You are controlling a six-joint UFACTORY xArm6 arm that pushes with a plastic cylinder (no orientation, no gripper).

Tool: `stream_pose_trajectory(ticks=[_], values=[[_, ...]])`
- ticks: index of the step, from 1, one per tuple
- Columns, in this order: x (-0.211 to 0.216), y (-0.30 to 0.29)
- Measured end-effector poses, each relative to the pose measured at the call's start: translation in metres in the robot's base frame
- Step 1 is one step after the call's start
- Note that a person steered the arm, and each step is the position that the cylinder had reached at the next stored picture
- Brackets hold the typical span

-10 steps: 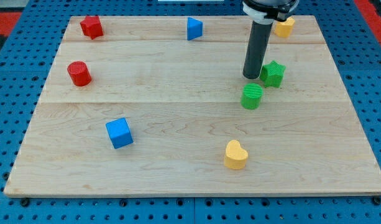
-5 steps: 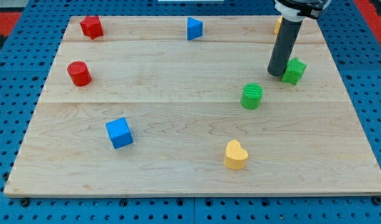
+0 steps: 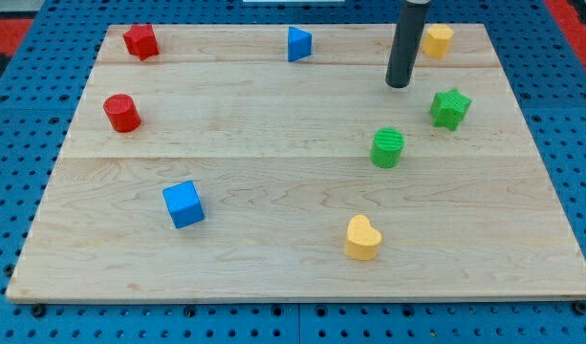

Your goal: Place the green star vertically below the yellow hexagon

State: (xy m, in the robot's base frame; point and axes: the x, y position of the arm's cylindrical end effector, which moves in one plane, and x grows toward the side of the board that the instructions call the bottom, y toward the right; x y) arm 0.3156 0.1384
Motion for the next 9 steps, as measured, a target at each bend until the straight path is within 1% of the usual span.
stream_pose_trajectory(ticks=[1,2,3,5,9], values=[[0.001,0.014],[0.001,0.043],[0.001,0.043],[0.023,0.046],[0.028,0.046]])
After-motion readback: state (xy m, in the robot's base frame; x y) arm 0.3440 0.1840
